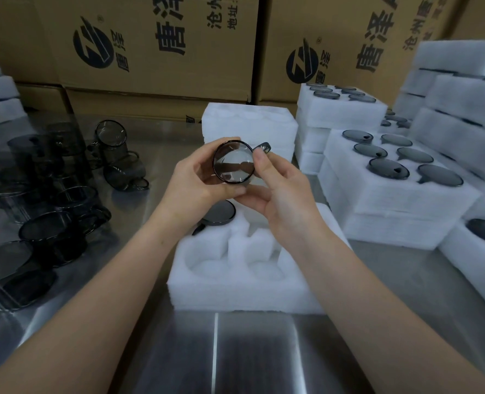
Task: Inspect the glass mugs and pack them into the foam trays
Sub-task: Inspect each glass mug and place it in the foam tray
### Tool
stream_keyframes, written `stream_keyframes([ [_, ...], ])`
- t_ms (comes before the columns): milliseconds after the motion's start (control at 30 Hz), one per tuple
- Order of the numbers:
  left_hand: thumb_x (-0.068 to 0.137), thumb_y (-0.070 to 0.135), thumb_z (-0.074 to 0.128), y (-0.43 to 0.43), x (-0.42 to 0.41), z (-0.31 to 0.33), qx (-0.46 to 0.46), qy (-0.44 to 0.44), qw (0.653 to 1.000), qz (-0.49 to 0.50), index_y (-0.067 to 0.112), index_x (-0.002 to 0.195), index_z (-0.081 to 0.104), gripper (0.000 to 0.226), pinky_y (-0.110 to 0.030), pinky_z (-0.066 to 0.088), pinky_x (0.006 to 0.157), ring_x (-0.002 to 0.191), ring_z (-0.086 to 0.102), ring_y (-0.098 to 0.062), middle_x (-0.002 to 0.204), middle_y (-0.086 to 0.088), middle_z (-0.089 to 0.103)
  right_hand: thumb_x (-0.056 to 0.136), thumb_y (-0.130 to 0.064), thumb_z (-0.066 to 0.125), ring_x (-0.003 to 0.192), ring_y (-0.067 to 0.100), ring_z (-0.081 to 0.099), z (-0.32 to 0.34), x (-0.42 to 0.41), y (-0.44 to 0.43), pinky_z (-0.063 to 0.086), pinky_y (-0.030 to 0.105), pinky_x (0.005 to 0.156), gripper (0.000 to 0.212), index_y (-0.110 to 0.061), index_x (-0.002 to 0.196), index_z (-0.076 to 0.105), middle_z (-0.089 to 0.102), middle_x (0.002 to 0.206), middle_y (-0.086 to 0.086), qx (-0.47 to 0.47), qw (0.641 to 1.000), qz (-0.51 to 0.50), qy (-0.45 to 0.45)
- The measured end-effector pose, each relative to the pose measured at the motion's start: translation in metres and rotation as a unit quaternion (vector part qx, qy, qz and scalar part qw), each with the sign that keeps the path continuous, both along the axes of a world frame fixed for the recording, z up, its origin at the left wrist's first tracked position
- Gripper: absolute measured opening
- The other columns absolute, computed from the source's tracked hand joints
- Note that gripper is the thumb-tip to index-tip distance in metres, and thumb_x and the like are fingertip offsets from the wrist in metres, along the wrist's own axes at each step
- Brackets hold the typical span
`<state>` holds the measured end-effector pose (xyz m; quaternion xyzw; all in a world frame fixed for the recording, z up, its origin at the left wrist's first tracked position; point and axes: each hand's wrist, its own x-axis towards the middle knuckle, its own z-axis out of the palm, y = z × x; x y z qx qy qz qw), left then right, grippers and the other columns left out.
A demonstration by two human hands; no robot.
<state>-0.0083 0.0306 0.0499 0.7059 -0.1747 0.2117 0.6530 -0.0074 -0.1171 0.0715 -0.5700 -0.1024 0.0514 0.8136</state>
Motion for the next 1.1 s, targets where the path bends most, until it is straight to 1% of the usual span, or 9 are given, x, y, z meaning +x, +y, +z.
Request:
stream_keyframes([
  [167,0.069,-0.009,0.079,-0.005,-0.006,0.002,0.12,-0.041,0.991,0.031,0.016,0.128,0.059,0.067,-0.029,0.048,0.1,0.116,0.059,-0.011,0.128,0.007,0.062,0.089,-0.032,0.07,0.093,0.033,0.072,-0.001,0.001,0.003,0.061,0.045,0.073,0.038,-0.002,0.108,0.057,0.069,0.111,0.021,0.011,0.999,-0.044,0.026],
  [300,0.074,-0.001,0.079,-0.009,-0.008,0.001,0.181,-0.073,0.978,0.069,0.024,0.127,0.055,0.064,-0.021,0.043,0.101,0.118,0.055,-0.004,0.13,0.018,0.057,0.094,-0.037,0.063,0.09,0.029,0.073,-0.002,0.001,0.003,0.061,0.039,0.069,0.028,-0.01,0.099,0.058,0.072,0.104,0.016,0.014,0.998,-0.059,0.017],
  [500,0.071,0.005,0.072,-0.008,-0.009,0.0,0.107,-0.06,0.99,0.064,0.023,0.126,0.046,0.063,-0.02,0.046,0.094,0.116,0.056,-0.006,0.126,0.008,0.058,0.096,-0.028,0.061,0.085,0.032,0.072,0.0,-0.002,0.007,0.062,0.037,0.066,0.006,-0.023,0.097,0.058,0.071,0.087,0.005,-0.067,0.993,-0.065,-0.068],
  [567,0.07,0.007,0.074,-0.006,-0.009,0.0,0.085,-0.045,0.994,0.054,0.027,0.126,0.042,0.068,-0.017,0.046,0.093,0.116,0.056,-0.005,0.127,0.007,0.056,0.096,-0.028,0.06,0.084,0.034,0.069,-0.001,-0.003,0.009,0.062,0.04,0.065,0.012,-0.021,0.088,0.054,0.065,0.088,0.016,-0.116,0.986,-0.073,-0.092],
  [667,0.068,0.013,0.08,-0.006,-0.009,-0.002,0.089,-0.044,0.993,0.057,0.024,0.124,0.043,0.068,-0.017,0.047,0.09,0.111,0.059,-0.006,0.124,0.005,0.056,0.094,-0.025,0.058,0.068,0.016,0.058,0.0,-0.001,0.007,0.06,0.049,0.065,0.022,-0.013,0.076,0.051,0.054,0.078,0.01,-0.205,0.963,-0.108,-0.138],
  [767,0.068,0.016,0.081,-0.007,-0.009,-0.002,0.043,-0.023,0.998,0.032,0.018,0.121,0.046,0.063,-0.027,0.051,0.09,0.105,0.063,-0.013,0.117,-0.003,0.061,0.09,-0.025,0.059,0.062,0.016,0.045,0.006,0.004,-0.004,0.048,0.037,0.06,0.035,-0.001,0.066,0.051,0.051,0.071,0.014,-0.272,0.942,-0.132,-0.147],
  [867,0.075,0.017,0.074,-0.008,-0.011,0.0,0.004,-0.001,1.0,0.005,0.011,0.123,0.049,0.055,-0.026,0.053,0.084,0.102,0.066,-0.014,0.115,-0.007,0.066,0.088,-0.022,0.059,0.051,0.014,0.043,0.008,0.008,-0.017,0.041,0.028,0.051,0.035,-0.013,0.054,0.058,0.056,0.06,-0.002,-0.23,0.969,-0.072,-0.05],
  [1000,0.081,0.026,0.065,-0.007,-0.012,0.003,0.011,0.009,1.0,0.017,0.012,0.12,0.055,0.042,-0.024,0.053,0.084,0.101,0.065,-0.006,0.109,0.002,0.067,0.096,-0.019,0.058,0.056,0.015,0.053,0.003,0.005,-0.02,0.049,0.027,0.053,0.03,-0.012,0.069,0.067,0.065,0.067,-0.003,-0.076,0.996,0.046,-0.001],
  [1100,0.086,0.032,0.059,-0.005,-0.01,0.002,-0.004,0.03,0.999,0.012,0.018,0.113,0.06,0.031,-0.027,0.055,0.084,0.099,0.066,-0.01,0.104,0.003,0.069,0.099,-0.019,0.053,0.064,0.012,0.059,-0.001,0.005,-0.022,0.054,0.026,0.062,0.029,-0.009,0.078,0.07,0.069,0.075,-0.003,-0.022,0.994,0.105,-0.017],
])
